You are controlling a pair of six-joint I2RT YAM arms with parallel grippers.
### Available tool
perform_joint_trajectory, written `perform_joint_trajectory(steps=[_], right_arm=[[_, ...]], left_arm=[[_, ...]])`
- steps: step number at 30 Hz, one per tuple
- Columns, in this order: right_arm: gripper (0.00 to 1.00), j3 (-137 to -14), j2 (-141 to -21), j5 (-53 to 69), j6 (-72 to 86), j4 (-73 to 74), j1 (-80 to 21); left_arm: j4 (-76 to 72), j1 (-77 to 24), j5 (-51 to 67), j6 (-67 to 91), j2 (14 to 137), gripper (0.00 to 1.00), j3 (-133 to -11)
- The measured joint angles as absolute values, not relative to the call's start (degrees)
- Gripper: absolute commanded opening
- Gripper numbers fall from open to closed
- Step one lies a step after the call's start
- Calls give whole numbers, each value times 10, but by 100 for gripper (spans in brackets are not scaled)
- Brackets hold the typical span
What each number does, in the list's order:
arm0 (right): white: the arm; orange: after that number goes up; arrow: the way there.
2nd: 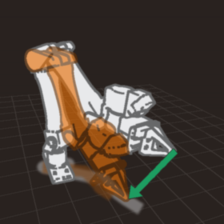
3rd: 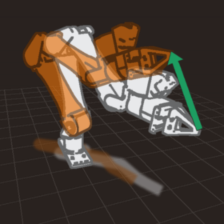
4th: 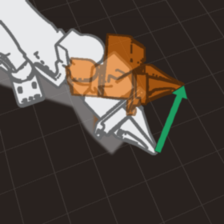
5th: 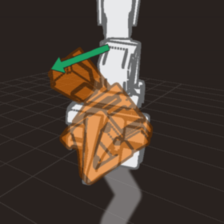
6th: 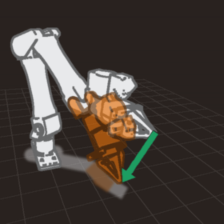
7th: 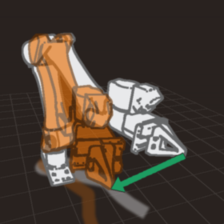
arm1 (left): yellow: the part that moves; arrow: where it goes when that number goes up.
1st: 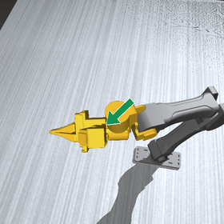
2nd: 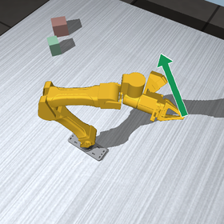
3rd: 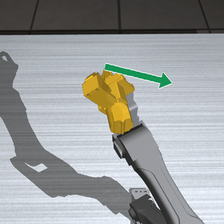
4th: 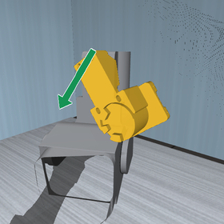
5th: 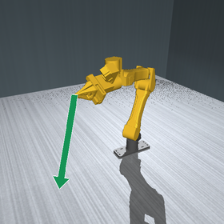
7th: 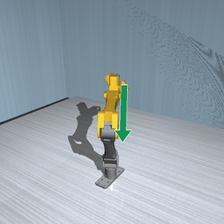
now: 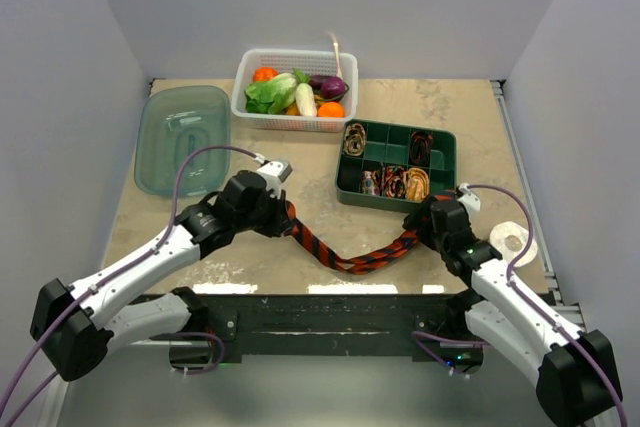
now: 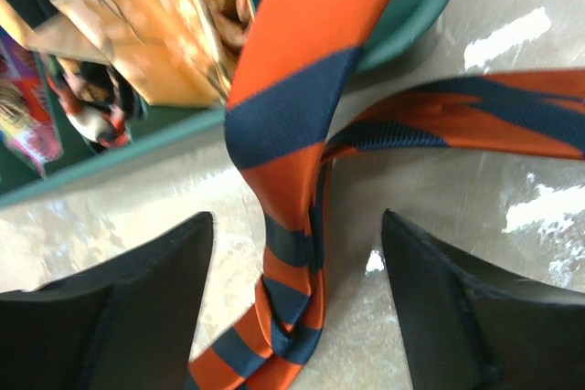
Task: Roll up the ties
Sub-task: Place the tie at the center of the board.
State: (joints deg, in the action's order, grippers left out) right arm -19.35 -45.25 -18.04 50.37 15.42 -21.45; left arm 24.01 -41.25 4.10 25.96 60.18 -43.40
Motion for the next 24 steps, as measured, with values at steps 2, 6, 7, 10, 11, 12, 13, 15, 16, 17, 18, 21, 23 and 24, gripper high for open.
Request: perform_joint_trajectory(steps=[2, 6, 7, 10, 11, 12, 13, 15, 16, 17, 18, 21, 23, 24], right_arm=[[82, -194, -459, -162, 506, 160, -215], [80, -194, -457, -114, 508, 163, -215], [78, -194, -454, -105, 507, 164, -215], [77, -195, -443, -92, 505, 165, -215], [77, -198, -441, -89, 504, 168, -215], [77, -203, -439, -86, 503, 173, -215], [77, -209, -439, -81, 501, 177, -215], [77, -223, -439, -72, 498, 190, -215], [77, -228, -439, -66, 497, 194, -214], [76, -233, -438, -61, 495, 198, -214], [75, -236, -438, -53, 493, 201, -215], [75, -238, -437, -33, 485, 206, -214], [75, -238, -437, -21, 479, 208, -214], [75, -238, -437, -13, 476, 208, -214]], left_arm=[[250, -413, 36, 263, 588, 0, -429], [258, -413, 25, 265, 550, 0, -423], [258, -413, 23, 264, 540, 0, -423], [258, -413, 17, 263, 517, 0, -423], [258, -413, 14, 261, 511, 0, -423], [258, -413, 12, 259, 507, 0, -423], [258, -413, 12, 258, 505, 0, -423], [259, -413, 12, 256, 506, 0, -423], [261, -413, 12, 255, 508, 0, -423], [263, -413, 11, 255, 510, 0, -423], [267, -413, 10, 254, 515, 0, -423], [285, -413, 8, 255, 527, 0, -425], [300, -413, 6, 255, 535, 0, -429], [311, -413, 3, 255, 537, 0, -434]])
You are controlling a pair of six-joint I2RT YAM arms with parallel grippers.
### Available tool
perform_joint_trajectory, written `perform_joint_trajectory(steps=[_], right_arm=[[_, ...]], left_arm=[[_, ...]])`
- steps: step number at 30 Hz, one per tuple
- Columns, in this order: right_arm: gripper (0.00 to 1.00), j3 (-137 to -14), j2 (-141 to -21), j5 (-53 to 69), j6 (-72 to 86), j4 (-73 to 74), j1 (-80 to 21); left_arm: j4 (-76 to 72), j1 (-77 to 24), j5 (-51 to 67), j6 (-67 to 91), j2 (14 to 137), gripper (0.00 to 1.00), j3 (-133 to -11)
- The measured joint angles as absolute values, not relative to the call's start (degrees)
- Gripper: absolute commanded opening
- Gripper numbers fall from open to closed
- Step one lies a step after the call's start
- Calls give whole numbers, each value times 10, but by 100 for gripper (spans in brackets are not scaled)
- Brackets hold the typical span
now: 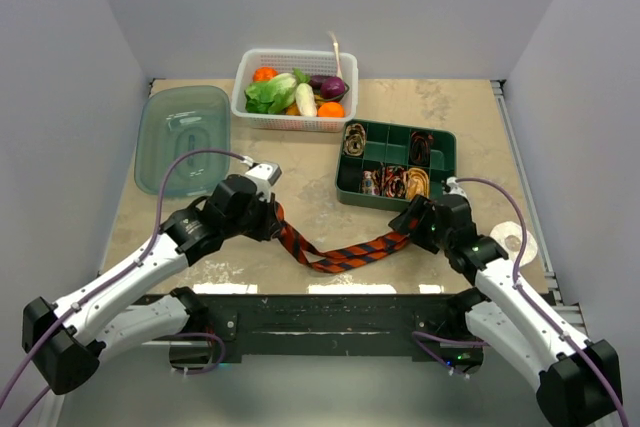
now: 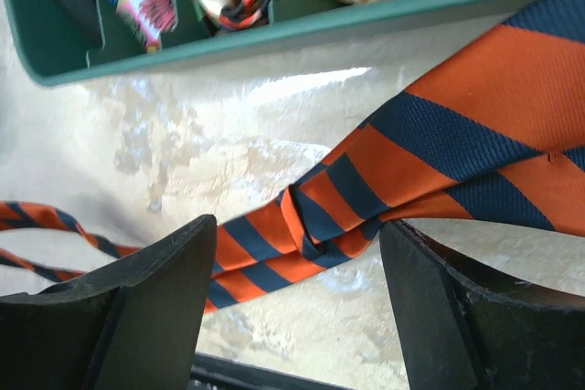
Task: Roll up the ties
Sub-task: Place the tie at the center of the board.
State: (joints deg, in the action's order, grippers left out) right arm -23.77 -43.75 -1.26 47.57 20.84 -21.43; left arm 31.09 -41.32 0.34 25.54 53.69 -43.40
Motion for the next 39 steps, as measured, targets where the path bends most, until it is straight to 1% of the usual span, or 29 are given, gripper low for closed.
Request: perform_joint_trajectory(steps=[1, 7, 12, 15, 21, 24, 27, 29, 31, 32, 34, 35, 36, 39], right_arm=[[75, -238, -438, 17, 470, 211, -214], [75, -238, -432, 70, 466, 215, -214], [80, -233, -428, 96, 465, 215, -214], [82, -220, -425, 108, 464, 219, -214], [81, -211, -424, 130, 456, 208, -214], [79, -222, -461, 131, 434, 192, -214], [58, -256, -533, 130, 402, 184, -221], [40, -284, -587, 129, 375, 181, -237], [28, -314, -629, 114, 352, 181, -269], [17, -328, -646, 105, 343, 182, -291], [9, -354, -677, 86, 326, 183, -336], [2, -364, -687, 80, 321, 183, -354], [0, -373, -698, 69, 317, 184, -374], [0, -399, -731, 45, 302, 187, -420]], left_arm=[[331, -413, -8, 256, 537, 0, -444], [368, -414, -41, 259, 530, 0, -464], [400, -414, -70, 260, 528, 0, -489], [415, -414, -84, 260, 526, 0, -503], [451, -414, -97, 260, 528, 0, -525], [474, -414, -102, 264, 542, 0, -533], [499, -414, -104, 269, 559, 0, -534], [515, -414, -104, 273, 566, 0, -534], [529, -414, -104, 276, 566, 0, -534], [533, -414, -105, 277, 564, 0, -535], [544, -414, -106, 279, 559, 0, -537], [548, -414, -107, 279, 554, 0, -538], [552, -414, -108, 279, 549, 0, -540], [559, -414, -110, 276, 536, 0, -542]])
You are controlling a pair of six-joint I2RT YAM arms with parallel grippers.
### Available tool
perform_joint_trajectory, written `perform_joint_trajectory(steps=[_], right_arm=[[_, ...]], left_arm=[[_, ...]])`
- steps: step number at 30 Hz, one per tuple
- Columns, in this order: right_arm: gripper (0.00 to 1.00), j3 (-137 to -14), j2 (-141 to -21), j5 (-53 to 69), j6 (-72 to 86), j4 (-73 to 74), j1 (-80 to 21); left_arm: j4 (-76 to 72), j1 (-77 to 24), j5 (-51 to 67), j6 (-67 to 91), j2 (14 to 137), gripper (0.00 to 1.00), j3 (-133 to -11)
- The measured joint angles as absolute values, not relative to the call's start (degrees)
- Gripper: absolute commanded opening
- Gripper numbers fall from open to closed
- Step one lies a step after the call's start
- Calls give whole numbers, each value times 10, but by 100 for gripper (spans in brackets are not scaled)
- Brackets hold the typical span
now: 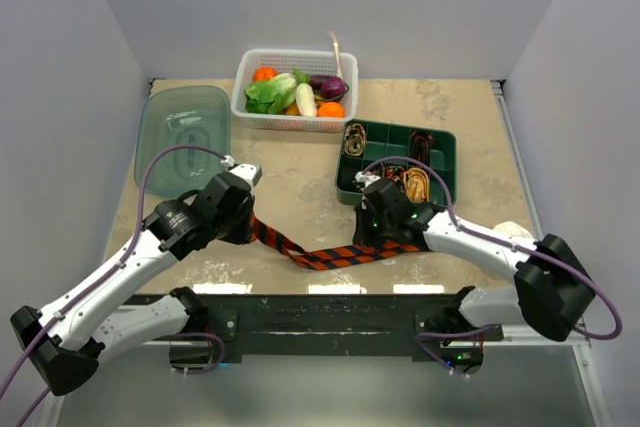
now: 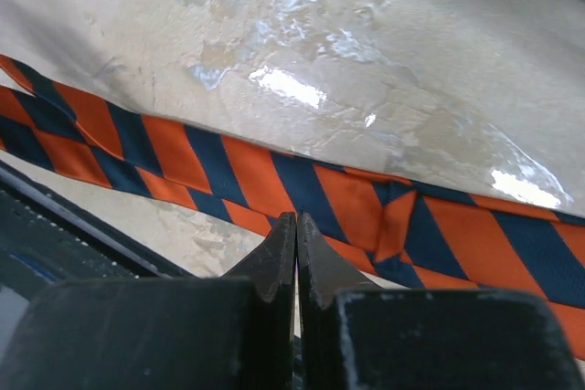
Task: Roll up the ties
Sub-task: Place the tie at the center of the board, then flatten out the tie at the center of the board.
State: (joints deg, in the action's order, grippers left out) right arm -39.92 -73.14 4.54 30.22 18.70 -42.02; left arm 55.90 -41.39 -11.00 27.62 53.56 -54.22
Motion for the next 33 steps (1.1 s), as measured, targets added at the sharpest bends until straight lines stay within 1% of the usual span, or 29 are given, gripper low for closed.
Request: perform_joint_trajectory(steps=[5, 10, 16, 20, 24, 26, 28, 31, 33], right_arm=[[0, -424, -793, 19, 286, 189, -472], [0, -437, -859, 3, 288, 202, -484], [0, -444, -858, -39, 307, 217, -479], [0, -442, -857, -39, 315, 220, -442], [0, -423, -837, -31, 317, 220, -369], [0, -418, -829, -36, 319, 227, -350], [0, -417, -827, -36, 320, 229, -349], [0, -417, -827, -35, 321, 230, -349], [0, -417, -826, -36, 321, 230, -349]], left_arm=[[560, -414, -111, 267, 533, 0, -542], [552, -414, -110, 247, 540, 0, -542], [540, -414, -107, 222, 568, 0, -542], [529, -414, -97, 209, 573, 0, -542], [518, -414, -80, 201, 576, 0, -542], [519, -414, -71, 199, 584, 5, -542], [522, -414, -60, 199, 597, 11, -543], [536, -414, -41, 204, 614, 17, -545], [544, -414, -36, 207, 617, 17, -545]])
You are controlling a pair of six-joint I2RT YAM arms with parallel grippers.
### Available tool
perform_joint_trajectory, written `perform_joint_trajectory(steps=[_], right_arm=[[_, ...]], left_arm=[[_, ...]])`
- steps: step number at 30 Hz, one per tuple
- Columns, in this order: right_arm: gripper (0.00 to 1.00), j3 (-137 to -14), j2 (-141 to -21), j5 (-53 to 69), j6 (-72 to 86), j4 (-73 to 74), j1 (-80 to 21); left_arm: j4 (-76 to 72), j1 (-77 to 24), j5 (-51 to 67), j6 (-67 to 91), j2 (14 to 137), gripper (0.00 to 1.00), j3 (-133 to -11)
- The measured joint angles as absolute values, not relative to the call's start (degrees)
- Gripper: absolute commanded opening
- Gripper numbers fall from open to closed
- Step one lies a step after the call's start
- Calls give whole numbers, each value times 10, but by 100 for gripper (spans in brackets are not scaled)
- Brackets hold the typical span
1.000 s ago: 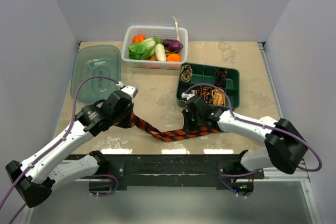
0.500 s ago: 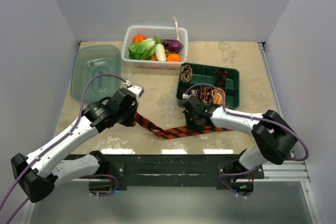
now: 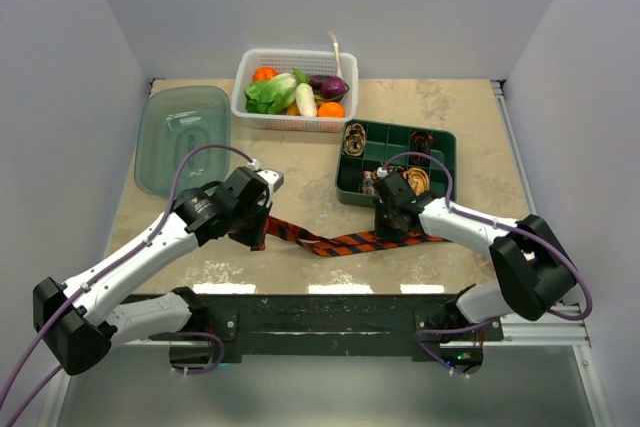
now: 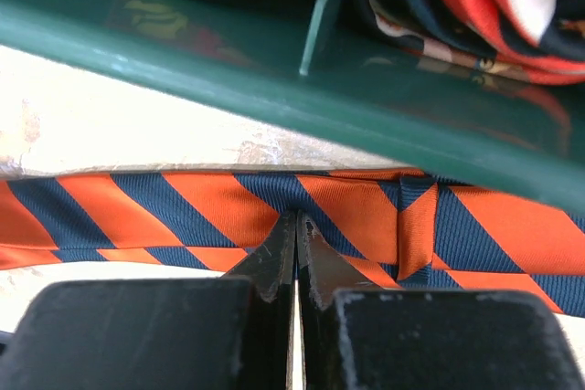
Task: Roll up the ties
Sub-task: Flatten out the tie at the center of the board.
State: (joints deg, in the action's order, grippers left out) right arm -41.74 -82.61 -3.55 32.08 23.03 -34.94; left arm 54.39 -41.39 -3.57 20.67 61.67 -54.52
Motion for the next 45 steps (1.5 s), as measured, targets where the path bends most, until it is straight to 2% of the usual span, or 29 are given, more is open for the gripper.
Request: perform_joint_trajectory(steps=[8, 11, 17, 20, 21, 25, 28, 31, 34, 35, 37, 38, 45], right_arm=[[0, -419, -806, -50, 310, 263, -350], [0, -425, -801, -50, 303, 267, -351], [0, -447, -803, -43, 289, 265, -376], [0, -467, -818, -39, 282, 265, -404], [0, -473, -824, -37, 281, 264, -412], [0, -502, -858, -33, 270, 257, -447], [0, -524, -884, -29, 262, 256, -466], [0, -545, -906, -22, 253, 253, -482], [0, -564, -924, -16, 243, 248, -496], [0, -572, -932, -14, 240, 246, -501], [0, -586, -945, -11, 237, 242, -507], [0, -595, -954, -8, 236, 239, -510], [0, -608, -996, -9, 243, 225, -511]], left_arm=[[583, -414, 5, 219, 635, 17, -545], [600, -414, 23, 220, 638, 20, -545], [646, -414, 30, 231, 635, 36, -532], [678, -414, 18, 249, 634, 48, -527], [691, -414, 7, 259, 634, 56, -527], [729, -414, -35, 297, 634, 66, -529], [743, -414, -63, 321, 638, 67, -540], [744, -414, -86, 335, 643, 59, -562], [722, -414, -85, 333, 638, 36, -569], [707, -414, -76, 328, 635, 26, -566], [663, -416, -45, 319, 625, 13, -547], [642, -420, -33, 317, 622, 2, -533], [564, -467, 18, 325, 670, 0, -455]])
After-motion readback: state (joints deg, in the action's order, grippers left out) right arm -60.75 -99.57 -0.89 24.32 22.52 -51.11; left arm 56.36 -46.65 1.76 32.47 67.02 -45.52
